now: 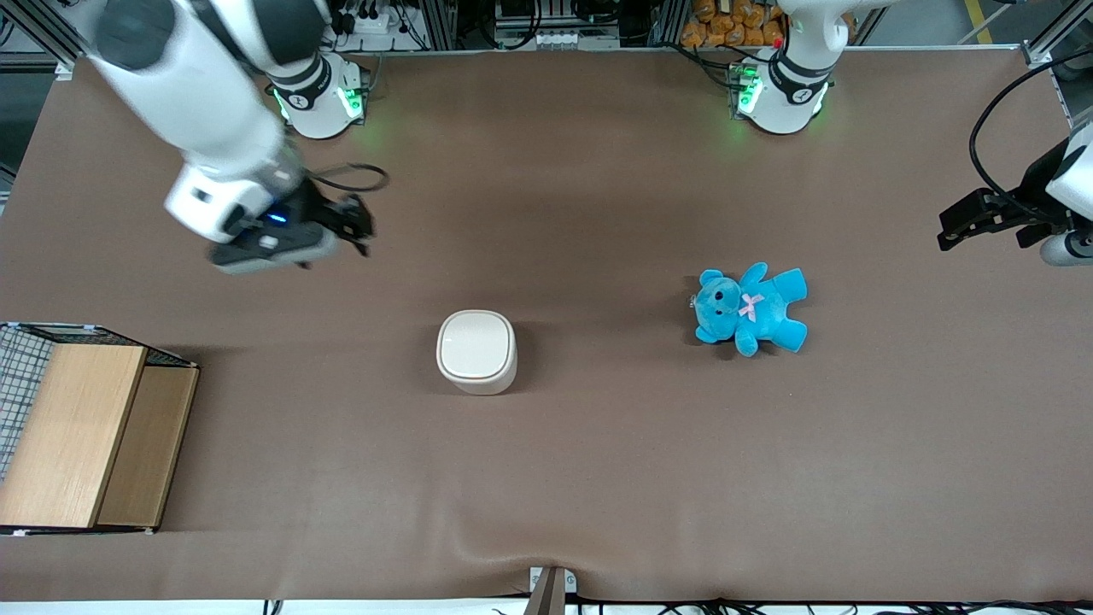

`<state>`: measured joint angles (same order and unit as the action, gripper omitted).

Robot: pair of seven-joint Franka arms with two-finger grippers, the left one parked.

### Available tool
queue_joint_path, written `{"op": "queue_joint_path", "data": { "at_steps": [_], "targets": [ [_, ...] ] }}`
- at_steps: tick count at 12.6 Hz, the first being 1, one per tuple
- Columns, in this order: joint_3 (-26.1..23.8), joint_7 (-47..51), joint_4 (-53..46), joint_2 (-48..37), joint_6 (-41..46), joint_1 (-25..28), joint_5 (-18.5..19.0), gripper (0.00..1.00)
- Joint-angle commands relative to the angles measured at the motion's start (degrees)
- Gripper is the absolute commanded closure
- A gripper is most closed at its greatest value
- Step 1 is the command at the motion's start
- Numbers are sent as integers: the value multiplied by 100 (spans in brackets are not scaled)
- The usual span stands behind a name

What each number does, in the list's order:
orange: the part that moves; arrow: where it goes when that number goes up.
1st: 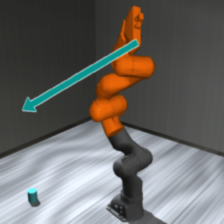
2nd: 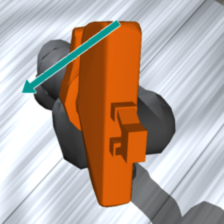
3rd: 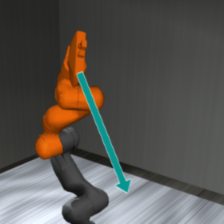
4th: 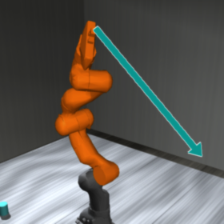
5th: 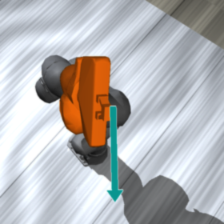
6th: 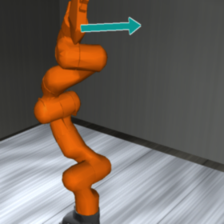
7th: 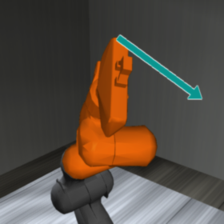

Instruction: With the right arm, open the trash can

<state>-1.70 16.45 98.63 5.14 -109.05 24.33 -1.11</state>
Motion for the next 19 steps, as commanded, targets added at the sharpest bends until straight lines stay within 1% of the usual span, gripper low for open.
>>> {"op": "queue_joint_path", "data": {
  "at_steps": [1,2,3,5,6,8,10,14,16,19],
  "targets": [
    [-84,525,-89,556,-527,264,111,89],
    [-84,560,-98,750,-704,352,120,97],
    [-84,552,-159,978,-871,431,129,100],
    [-67,552,-474,1409,-925,563,181,100],
    [-49,552,-633,1603,-925,608,277,100],
    [-41,578,-792,1841,-934,608,340,100],
    [-32,578,-810,1982,-1056,521,340,100],
    [161,578,-819,2272,-1294,529,340,100],
    [170,587,-810,2386,-1373,529,340,100],
    [170,841,-819,2571,-1548,564,322,100]
  ]
}}
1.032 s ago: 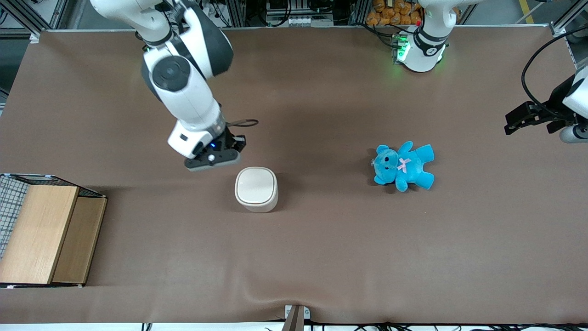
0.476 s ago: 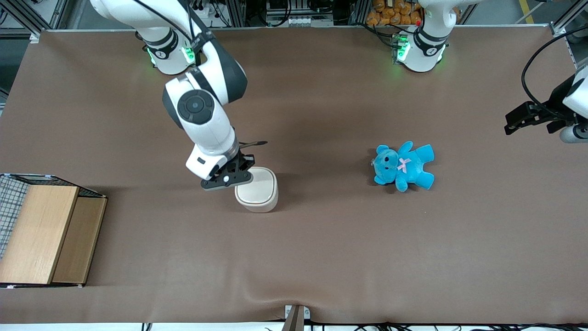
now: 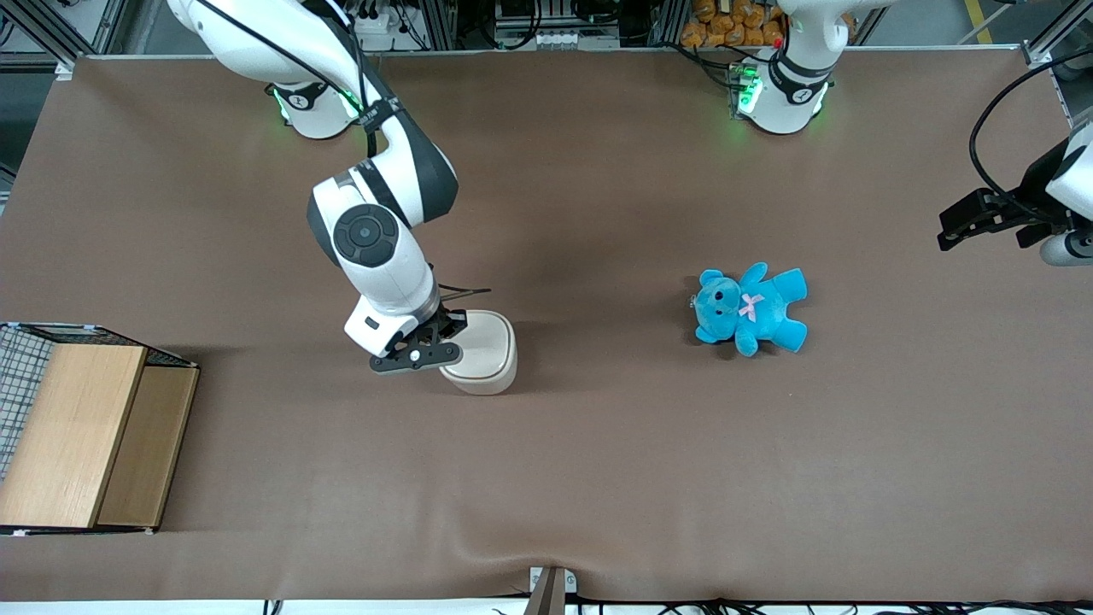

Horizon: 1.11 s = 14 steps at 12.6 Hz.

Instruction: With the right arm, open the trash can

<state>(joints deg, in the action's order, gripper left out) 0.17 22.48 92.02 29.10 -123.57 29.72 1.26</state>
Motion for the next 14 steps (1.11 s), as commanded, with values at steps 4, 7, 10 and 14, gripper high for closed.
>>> {"op": "queue_joint_path", "data": {
  "at_steps": [4,7,10,14],
  "targets": [
    [-17,353,-158,298,-150,68,59,100],
    [-17,406,-97,403,-351,104,103,100],
    [-17,406,-70,456,-484,130,94,100],
    [-35,362,-254,9,-151,16,-11,90]
  ]
}}
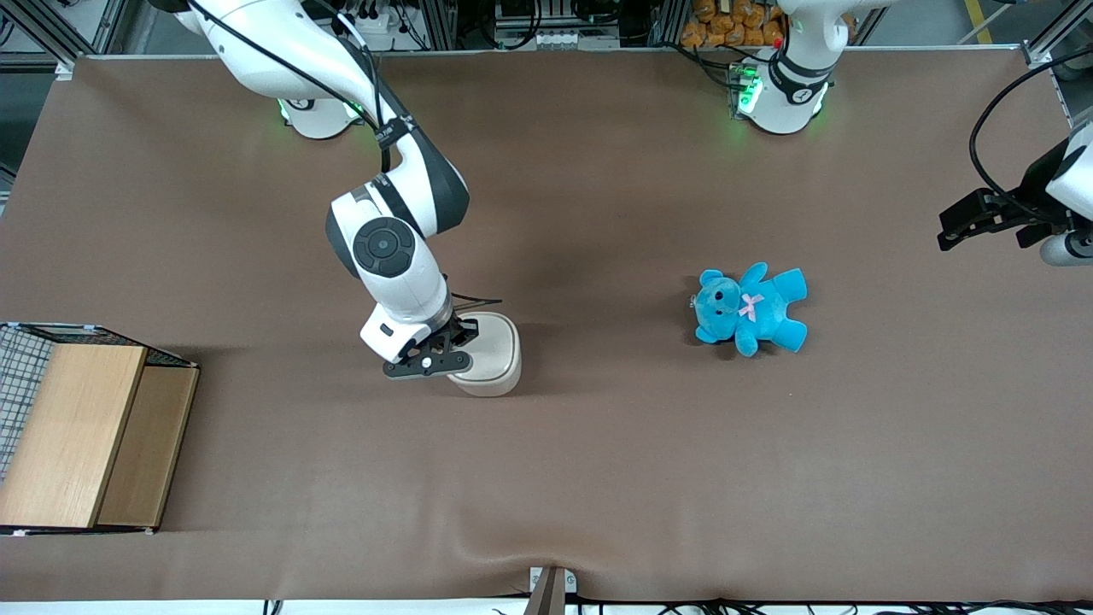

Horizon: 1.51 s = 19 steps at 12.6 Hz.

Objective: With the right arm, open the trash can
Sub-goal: 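Lift the right gripper away from the opened lid and retract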

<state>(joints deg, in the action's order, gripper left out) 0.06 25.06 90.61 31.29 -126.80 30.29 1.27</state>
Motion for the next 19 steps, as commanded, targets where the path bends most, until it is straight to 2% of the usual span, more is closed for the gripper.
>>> {"op": "queue_joint_path", "data": {
  "at_steps": [1,3,5,7,8,11,15,19],
  "targets": [
    [-24,87,-201,-368,356,-84,-12,85],
    [-41,-9,-158,-798,524,-294,-12,71],
    [-50,-561,-149,-1228,979,-540,-12,43],
    [-59,-1019,-88,-1703,1428,-882,-30,12],
    [-85,-1169,-9,-1984,1647,-1075,-30,0],
    [-165,-1608,141,-2670,2359,-1647,-30,0],
    [-112,-2767,368,-3365,3160,-2228,-12,0],
    [441,-3121,537,-3752,3697,-2334,-12,0]
  ]
}}
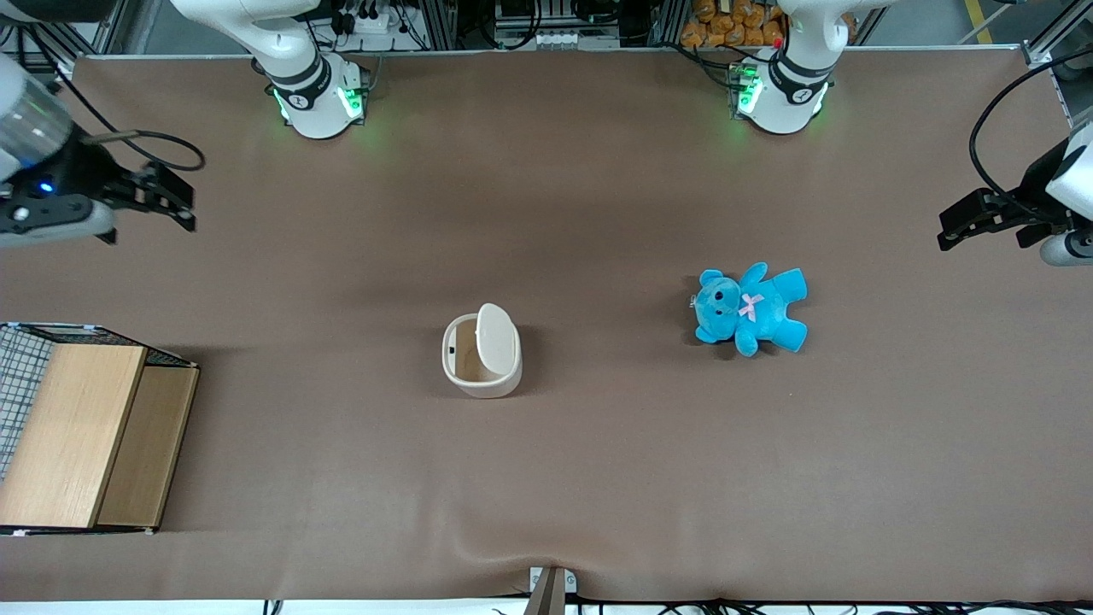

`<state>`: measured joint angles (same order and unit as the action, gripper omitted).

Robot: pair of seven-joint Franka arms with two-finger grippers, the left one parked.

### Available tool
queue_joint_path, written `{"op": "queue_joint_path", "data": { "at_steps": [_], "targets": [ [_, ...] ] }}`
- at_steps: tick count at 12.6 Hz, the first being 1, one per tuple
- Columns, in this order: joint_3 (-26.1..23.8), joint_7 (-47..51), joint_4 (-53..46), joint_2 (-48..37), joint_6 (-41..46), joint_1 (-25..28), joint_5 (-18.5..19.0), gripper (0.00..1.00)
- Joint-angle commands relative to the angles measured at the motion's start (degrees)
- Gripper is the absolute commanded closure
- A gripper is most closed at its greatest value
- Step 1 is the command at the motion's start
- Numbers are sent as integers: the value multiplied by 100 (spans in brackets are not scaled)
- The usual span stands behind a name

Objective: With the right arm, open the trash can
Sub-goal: 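Lift the right gripper away from the opened lid and retract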

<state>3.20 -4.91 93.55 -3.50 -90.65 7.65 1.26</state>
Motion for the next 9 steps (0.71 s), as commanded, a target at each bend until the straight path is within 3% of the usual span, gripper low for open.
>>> {"op": "queue_joint_path", "data": {
  "at_steps": [1,9],
  "targets": [
    [250,-167,356,-387,82,-79,-12,0],
    [445,-361,401,-493,117,-53,-47,0]
  ]
}}
